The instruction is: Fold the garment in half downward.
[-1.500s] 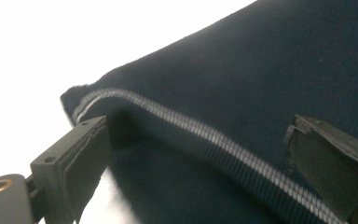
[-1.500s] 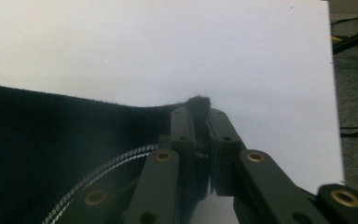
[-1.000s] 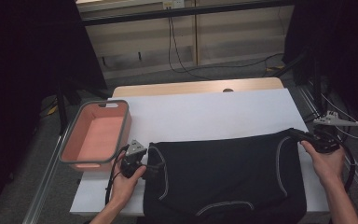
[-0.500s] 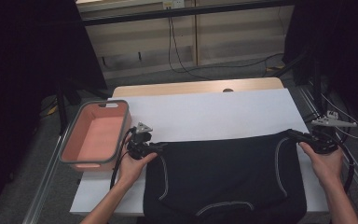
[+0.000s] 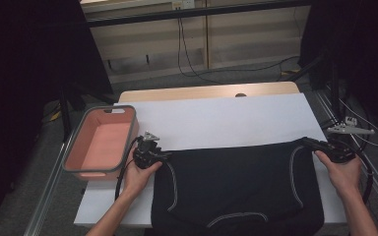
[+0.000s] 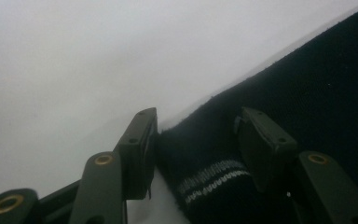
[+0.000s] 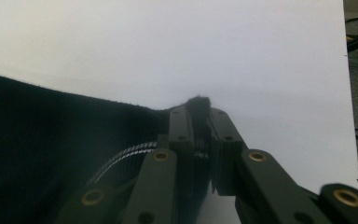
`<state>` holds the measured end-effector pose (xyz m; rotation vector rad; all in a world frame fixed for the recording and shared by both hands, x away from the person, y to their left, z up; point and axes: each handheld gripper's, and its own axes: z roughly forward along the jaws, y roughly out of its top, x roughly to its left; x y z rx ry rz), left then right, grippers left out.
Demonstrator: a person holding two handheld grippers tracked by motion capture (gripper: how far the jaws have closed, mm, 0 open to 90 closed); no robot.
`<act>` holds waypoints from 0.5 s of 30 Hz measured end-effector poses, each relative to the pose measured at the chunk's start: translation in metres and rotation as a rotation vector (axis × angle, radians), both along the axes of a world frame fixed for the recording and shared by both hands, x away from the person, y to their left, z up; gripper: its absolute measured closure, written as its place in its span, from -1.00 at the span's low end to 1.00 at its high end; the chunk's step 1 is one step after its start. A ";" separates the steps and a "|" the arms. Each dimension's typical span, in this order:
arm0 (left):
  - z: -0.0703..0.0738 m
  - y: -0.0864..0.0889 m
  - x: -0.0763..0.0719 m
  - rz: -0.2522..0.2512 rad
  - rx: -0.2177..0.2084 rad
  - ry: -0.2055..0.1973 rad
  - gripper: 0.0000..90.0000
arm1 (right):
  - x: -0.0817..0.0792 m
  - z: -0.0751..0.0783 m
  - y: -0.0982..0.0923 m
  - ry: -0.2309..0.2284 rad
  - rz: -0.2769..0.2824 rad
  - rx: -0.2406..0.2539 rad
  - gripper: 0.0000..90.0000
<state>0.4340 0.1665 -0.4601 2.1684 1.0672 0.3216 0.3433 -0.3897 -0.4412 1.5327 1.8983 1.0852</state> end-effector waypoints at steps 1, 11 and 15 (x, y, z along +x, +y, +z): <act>0.000 0.001 0.000 -0.002 -0.002 -0.001 0.07 | 0.000 0.000 0.000 0.001 0.001 0.000 0.81; 0.001 0.001 -0.004 -0.018 -0.012 0.031 0.26 | 0.001 -0.002 0.001 0.010 0.009 0.000 0.81; 0.003 -0.002 -0.007 -0.039 -0.024 0.059 0.60 | 0.002 -0.002 0.002 0.012 0.013 -0.001 0.81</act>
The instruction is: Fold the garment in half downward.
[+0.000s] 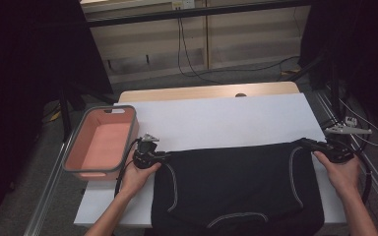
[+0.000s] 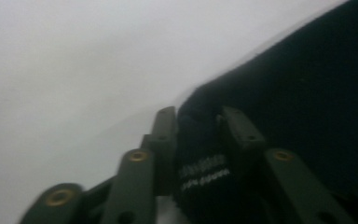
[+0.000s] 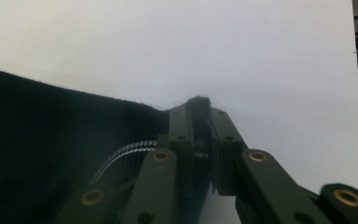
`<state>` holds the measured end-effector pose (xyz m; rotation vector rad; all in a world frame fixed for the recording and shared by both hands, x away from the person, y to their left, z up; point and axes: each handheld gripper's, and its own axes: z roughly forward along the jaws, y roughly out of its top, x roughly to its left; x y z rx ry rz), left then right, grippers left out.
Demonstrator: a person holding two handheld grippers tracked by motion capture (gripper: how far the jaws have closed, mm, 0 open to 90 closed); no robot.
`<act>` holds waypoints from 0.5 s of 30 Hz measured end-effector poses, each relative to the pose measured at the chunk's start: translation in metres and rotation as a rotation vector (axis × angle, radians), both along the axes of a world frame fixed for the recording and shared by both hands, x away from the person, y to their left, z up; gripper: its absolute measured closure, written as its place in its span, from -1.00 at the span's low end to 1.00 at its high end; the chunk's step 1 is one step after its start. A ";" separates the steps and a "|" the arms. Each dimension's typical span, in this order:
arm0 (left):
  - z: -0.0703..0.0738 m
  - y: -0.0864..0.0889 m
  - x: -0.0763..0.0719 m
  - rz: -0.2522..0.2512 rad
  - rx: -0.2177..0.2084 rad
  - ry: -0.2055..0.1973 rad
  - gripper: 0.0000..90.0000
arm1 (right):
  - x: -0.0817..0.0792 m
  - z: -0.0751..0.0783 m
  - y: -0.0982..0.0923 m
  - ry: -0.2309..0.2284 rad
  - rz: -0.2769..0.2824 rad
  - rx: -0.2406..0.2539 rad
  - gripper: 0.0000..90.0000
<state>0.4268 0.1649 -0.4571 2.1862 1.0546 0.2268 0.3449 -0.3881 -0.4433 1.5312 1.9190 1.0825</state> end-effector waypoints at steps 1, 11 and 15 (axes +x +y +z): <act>0.000 0.000 -0.001 -0.003 0.000 0.001 0.65 | 0.000 0.000 0.000 0.000 0.000 0.002 0.81; 0.022 0.002 -0.013 -0.034 -0.062 -0.120 0.71 | -0.003 0.006 -0.002 -0.032 -0.009 0.023 0.81; 0.033 0.010 -0.015 -0.029 -0.109 -0.143 0.72 | -0.005 0.009 -0.002 -0.054 -0.012 0.040 0.81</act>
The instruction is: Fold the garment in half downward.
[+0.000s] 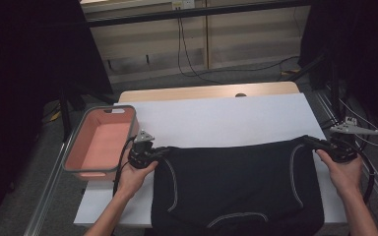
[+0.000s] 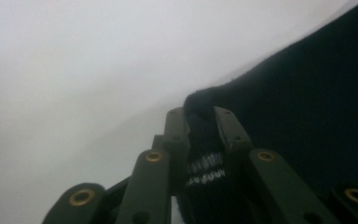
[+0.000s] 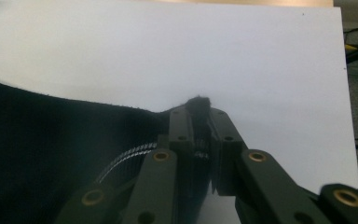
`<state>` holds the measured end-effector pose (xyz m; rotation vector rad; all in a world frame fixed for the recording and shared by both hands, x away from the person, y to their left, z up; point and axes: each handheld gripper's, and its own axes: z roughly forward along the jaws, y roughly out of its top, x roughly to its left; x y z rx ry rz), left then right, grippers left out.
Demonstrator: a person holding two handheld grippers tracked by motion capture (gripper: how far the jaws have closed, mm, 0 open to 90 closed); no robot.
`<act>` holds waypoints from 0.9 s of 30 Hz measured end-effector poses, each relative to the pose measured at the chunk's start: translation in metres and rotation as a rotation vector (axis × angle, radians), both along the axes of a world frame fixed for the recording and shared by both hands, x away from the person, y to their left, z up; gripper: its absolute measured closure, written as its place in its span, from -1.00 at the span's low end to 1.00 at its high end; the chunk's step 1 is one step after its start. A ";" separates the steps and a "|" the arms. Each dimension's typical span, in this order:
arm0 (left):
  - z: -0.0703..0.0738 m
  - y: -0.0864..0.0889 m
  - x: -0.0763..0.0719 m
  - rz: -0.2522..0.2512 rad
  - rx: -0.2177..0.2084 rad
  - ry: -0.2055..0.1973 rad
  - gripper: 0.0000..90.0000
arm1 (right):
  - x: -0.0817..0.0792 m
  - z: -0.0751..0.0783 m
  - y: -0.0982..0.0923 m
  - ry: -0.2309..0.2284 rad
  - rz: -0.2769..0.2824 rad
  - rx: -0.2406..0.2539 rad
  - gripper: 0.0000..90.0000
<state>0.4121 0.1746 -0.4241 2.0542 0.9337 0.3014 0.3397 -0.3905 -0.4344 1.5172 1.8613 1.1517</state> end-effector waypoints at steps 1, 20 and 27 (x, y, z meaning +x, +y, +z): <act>0.005 0.001 -0.001 -0.009 -0.002 -0.024 0.72 | 0.000 0.001 0.000 -0.015 -0.001 0.002 0.81; 0.046 0.030 0.003 0.072 -0.127 -0.106 0.75 | 0.003 0.027 0.008 -0.089 0.024 0.015 0.82; 0.053 0.038 0.013 0.082 -0.161 -0.103 0.75 | 0.014 0.042 0.015 -0.122 0.025 0.024 0.83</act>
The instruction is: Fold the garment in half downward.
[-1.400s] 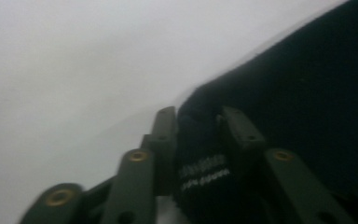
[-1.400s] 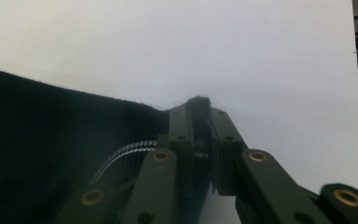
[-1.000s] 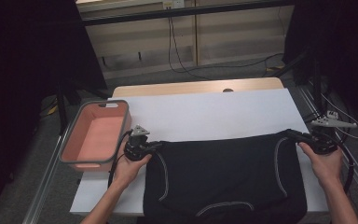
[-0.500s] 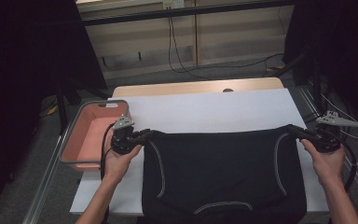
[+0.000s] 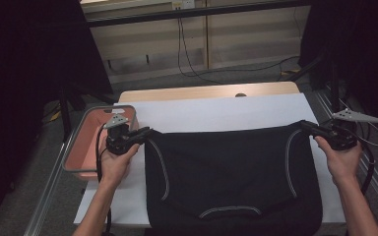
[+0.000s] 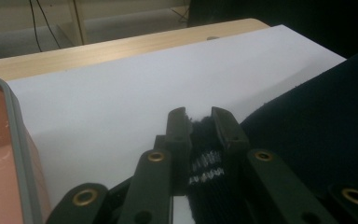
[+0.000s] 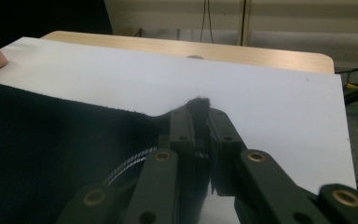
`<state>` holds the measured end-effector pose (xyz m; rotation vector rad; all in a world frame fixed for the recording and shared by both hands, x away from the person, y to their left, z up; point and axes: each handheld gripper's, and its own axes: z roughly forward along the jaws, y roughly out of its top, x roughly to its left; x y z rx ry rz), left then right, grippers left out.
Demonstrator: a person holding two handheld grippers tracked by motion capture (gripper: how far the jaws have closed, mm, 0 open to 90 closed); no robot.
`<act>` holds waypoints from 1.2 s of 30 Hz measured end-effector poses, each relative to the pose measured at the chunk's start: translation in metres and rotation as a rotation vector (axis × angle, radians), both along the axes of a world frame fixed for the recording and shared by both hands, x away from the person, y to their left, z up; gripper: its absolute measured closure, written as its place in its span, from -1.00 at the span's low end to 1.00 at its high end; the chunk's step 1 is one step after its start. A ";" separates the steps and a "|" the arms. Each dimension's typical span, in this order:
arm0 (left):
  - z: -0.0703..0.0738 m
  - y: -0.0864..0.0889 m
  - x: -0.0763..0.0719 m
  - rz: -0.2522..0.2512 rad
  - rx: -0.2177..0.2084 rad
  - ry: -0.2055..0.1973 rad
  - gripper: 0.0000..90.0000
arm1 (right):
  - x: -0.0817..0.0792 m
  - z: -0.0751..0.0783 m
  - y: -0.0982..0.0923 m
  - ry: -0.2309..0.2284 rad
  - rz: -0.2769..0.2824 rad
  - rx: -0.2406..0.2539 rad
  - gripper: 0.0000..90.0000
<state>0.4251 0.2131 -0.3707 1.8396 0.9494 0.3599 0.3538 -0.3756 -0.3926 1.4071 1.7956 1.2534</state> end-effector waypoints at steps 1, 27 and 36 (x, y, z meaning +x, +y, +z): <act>0.000 0.001 0.002 0.002 -0.003 -0.001 0.75 | 0.002 0.003 0.001 -0.003 -0.002 0.000 0.82; 0.033 0.000 0.050 0.069 -0.068 -0.053 0.75 | 0.041 0.046 0.001 -0.047 -0.026 0.005 0.82; 0.030 -0.004 0.063 0.082 -0.053 -0.055 0.75 | 0.053 0.048 0.005 -0.033 -0.023 -0.002 0.82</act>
